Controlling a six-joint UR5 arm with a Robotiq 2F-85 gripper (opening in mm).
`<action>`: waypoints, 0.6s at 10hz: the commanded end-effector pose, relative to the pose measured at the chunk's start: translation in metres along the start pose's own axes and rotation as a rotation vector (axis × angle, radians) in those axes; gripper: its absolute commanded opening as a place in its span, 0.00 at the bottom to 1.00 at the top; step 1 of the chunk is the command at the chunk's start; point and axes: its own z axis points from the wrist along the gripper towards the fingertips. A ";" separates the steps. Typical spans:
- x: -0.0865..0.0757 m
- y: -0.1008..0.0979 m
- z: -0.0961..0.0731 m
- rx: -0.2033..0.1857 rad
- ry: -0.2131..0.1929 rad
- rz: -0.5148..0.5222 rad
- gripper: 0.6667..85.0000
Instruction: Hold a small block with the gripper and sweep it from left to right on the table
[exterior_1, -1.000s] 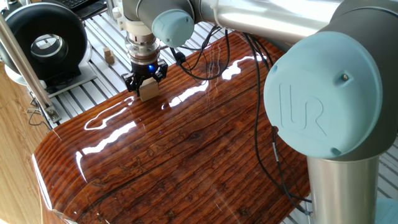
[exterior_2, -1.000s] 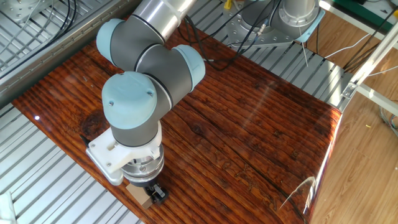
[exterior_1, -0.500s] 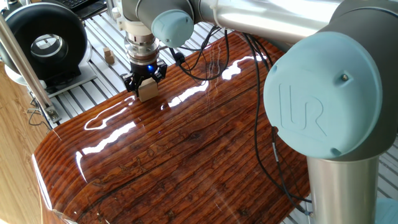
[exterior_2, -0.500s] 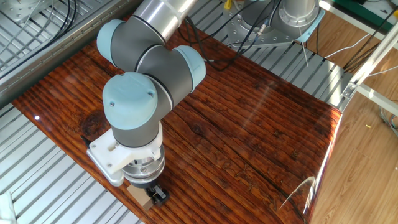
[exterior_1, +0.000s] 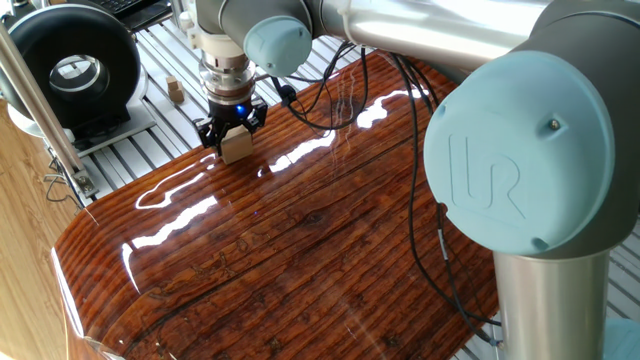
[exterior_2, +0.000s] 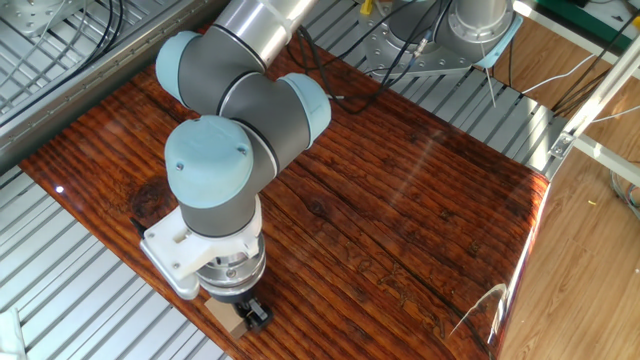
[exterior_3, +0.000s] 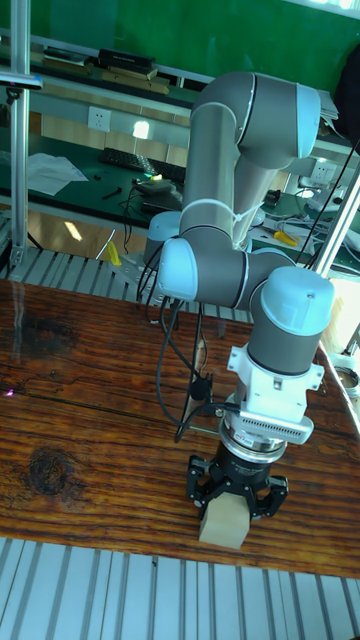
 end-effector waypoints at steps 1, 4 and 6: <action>-0.001 0.004 -0.002 -0.013 0.001 0.016 0.00; -0.001 0.007 -0.001 -0.006 0.001 0.021 0.00; -0.001 0.011 0.001 0.000 -0.001 0.029 0.00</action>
